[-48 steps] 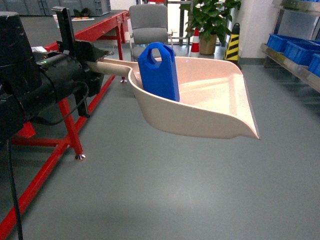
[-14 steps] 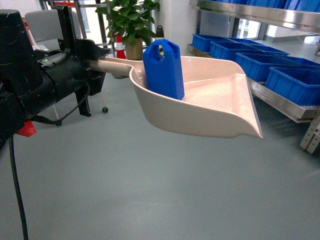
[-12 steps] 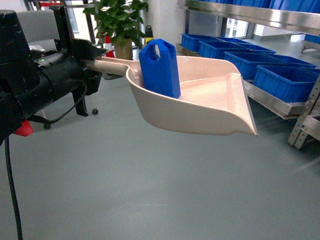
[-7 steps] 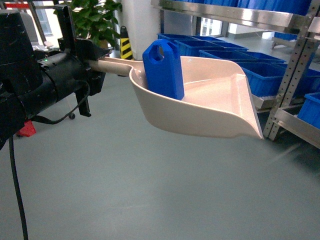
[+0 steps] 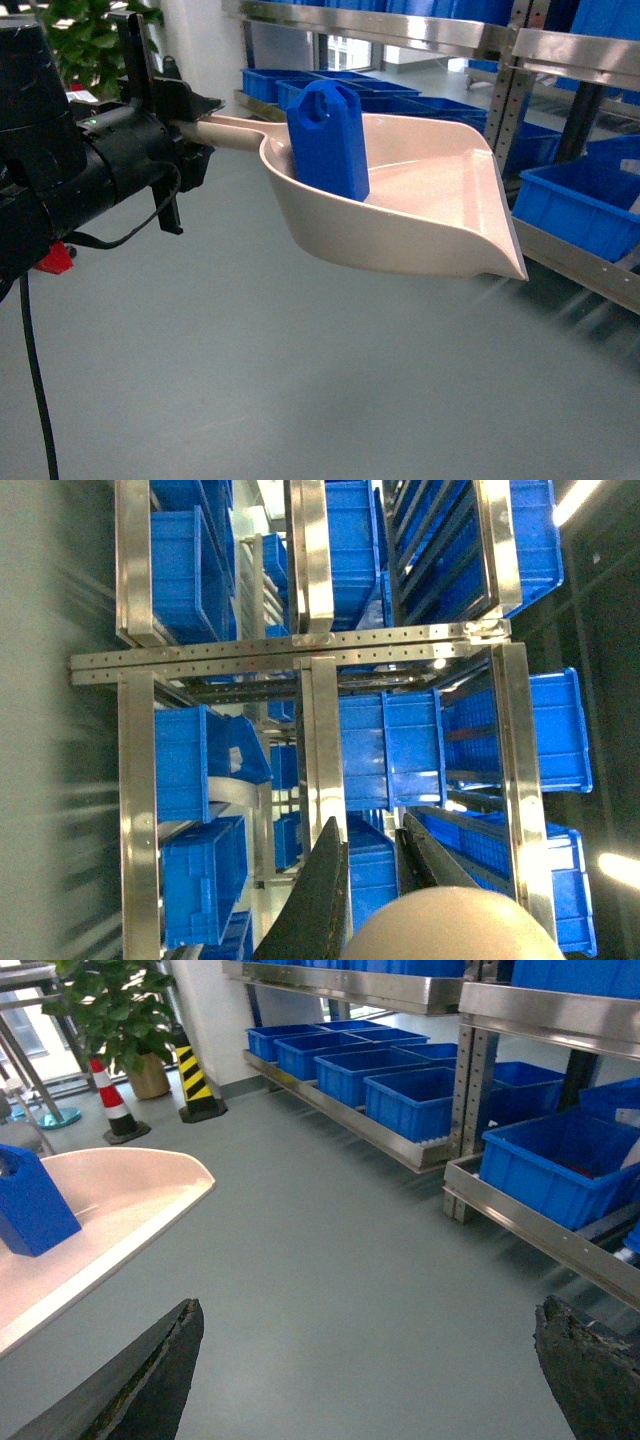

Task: Place part in tray to right shelf

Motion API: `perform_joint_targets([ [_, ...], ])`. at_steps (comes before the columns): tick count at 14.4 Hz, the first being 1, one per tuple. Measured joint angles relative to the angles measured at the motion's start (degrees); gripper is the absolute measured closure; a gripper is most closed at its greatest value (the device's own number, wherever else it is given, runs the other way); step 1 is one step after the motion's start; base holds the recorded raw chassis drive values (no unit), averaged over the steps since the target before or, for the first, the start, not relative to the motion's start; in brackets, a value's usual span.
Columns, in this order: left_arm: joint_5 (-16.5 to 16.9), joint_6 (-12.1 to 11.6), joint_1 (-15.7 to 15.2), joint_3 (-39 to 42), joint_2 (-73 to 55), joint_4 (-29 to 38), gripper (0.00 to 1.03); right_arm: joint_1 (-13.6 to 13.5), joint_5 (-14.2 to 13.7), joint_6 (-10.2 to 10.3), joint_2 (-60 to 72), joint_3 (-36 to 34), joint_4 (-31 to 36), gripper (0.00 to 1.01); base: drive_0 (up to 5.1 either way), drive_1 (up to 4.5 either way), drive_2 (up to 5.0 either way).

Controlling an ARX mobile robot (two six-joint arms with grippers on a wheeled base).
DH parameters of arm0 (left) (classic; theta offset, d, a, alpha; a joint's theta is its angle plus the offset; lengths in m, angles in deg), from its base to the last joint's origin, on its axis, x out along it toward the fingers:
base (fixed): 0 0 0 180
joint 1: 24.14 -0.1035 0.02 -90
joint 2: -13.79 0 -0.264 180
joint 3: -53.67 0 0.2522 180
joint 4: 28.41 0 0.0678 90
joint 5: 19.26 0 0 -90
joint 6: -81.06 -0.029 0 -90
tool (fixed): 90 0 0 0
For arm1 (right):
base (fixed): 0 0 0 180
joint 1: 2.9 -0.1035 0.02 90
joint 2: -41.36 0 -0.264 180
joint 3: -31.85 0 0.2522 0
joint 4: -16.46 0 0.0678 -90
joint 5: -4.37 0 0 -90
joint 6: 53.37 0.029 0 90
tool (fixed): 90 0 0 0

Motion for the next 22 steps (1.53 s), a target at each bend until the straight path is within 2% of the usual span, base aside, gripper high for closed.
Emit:
perform_joint_targets([
  [22, -0.13, 0.02, -0.26, 0.00, 0.00, 0.02, 0.91, 0.00, 0.00, 0.00, 0.00, 0.00, -0.02, 0.03, -1.6, -1.62, -1.6],
])
